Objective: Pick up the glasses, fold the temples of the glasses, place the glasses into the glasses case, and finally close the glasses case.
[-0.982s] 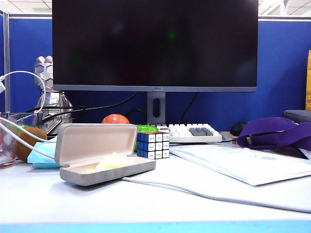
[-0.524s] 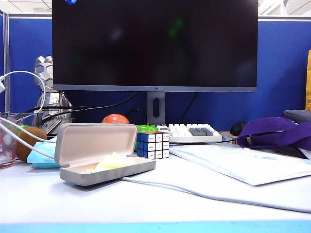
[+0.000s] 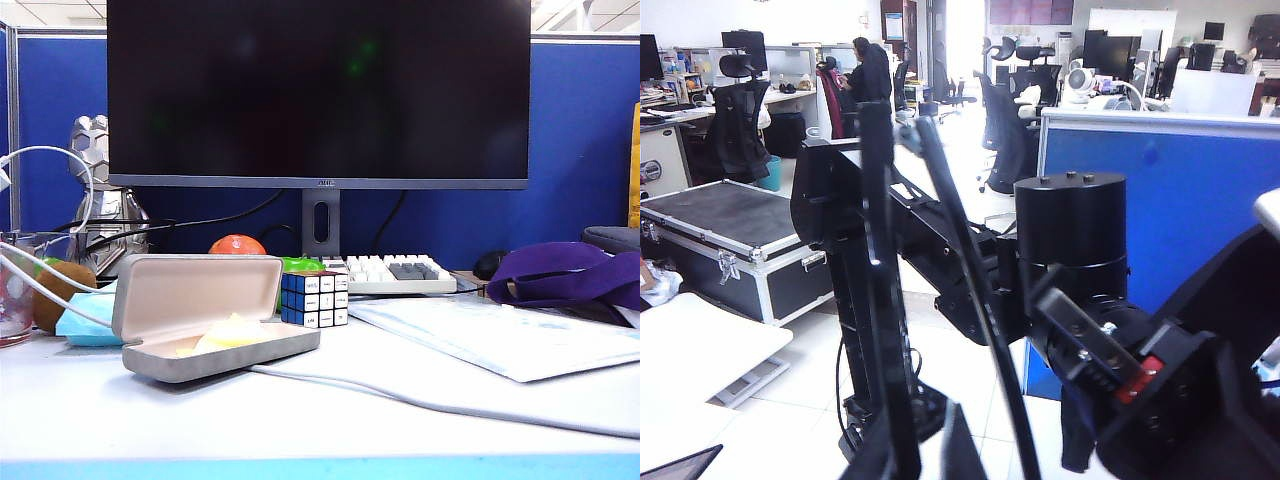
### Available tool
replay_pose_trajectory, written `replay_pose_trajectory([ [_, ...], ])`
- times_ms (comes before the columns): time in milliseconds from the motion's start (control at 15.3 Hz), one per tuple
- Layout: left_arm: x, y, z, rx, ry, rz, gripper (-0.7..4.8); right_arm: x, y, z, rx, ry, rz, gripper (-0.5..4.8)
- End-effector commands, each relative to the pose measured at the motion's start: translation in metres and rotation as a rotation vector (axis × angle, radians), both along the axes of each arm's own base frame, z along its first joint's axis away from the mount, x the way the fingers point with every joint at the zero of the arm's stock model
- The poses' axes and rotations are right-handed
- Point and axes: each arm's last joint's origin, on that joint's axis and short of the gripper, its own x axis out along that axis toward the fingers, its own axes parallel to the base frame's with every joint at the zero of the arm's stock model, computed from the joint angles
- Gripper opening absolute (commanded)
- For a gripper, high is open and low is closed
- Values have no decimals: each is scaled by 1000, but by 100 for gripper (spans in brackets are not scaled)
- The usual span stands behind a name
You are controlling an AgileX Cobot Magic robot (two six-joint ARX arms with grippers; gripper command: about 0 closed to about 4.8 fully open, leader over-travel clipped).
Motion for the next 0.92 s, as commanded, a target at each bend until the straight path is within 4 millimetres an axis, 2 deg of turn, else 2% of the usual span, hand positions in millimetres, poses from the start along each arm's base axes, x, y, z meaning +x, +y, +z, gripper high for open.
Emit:
replay_pose_trajectory([
  [65, -4, 1, 8, -29, -76, -50, -5, 2, 5, -2, -13, 41, 16, -5],
  [262, -5, 1, 12, -54, -118, -58, -6, 5, 8, -5, -38, 125, 20, -5],
  [916, -17, 4, 25, -87, -316, -252, -6, 21, 15, -17, -81, 319, -85, -5],
])
